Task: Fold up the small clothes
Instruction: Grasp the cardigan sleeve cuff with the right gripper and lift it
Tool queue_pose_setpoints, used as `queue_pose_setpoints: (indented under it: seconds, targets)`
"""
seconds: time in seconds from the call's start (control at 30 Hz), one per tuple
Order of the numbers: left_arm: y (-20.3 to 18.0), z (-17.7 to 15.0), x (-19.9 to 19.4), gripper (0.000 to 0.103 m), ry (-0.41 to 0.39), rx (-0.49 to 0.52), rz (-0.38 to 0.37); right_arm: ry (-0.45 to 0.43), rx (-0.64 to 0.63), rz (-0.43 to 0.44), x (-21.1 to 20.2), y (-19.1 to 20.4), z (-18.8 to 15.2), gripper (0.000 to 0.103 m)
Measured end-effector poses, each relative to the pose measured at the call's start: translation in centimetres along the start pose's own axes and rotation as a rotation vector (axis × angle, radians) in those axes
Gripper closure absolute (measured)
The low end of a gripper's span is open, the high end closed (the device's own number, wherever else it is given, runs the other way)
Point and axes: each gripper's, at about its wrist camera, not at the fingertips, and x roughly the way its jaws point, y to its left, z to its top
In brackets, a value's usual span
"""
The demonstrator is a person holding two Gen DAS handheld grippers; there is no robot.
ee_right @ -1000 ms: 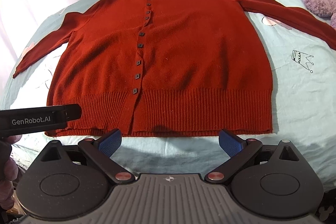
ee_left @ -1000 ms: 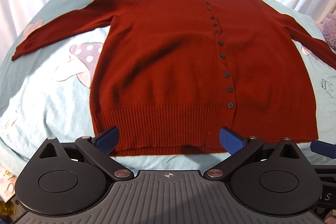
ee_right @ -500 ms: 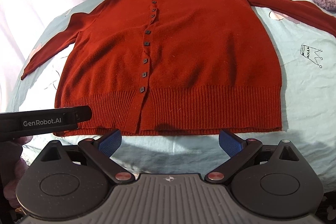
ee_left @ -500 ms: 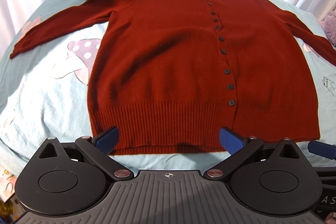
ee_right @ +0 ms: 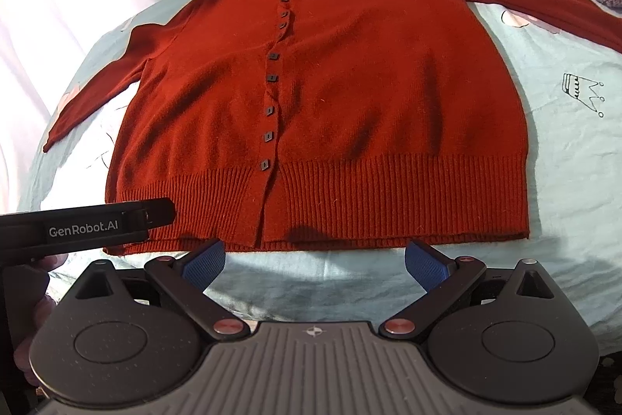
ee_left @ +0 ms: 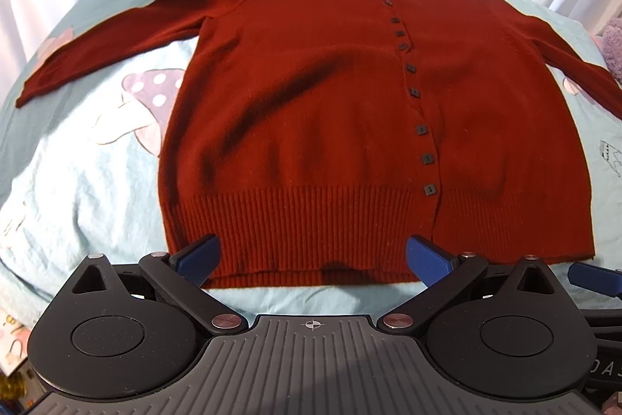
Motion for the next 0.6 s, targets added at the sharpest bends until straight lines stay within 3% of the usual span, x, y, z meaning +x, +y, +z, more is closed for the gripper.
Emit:
queue_pose_setpoints:
  seconds: [0.23,0.37,0.43,0.5,0.6]
  targets:
    - [-0.1,0.1,0.5,0.0,0.017,0.003,-0.004,0.045,0.038,0.025,0.9,-0.7,0.3,0.004]
    - [-0.1,0.2,1.1,0.0,0.033,-0.001,-0.012,0.064,0.096,0.127,1.6,-1.8,0.6,0.004]
    - [0.0,0.4,1.4,0.0,0.028,-0.012,-0.028,0.061,0.133,0.173,2.0,-2.9,1.3,0.013]
    - [0.2,0.7,1.6,0.0,-0.022,-0.015,-0.044,-0.018,0.198,0.187,1.8,-5.4,2.6,0.022]
    - [0.2,1.7,2.3,0.0,-0.1,-0.001,0.006,-0.297,0.361,0.187,0.0,-12.0,5.0,0.022]
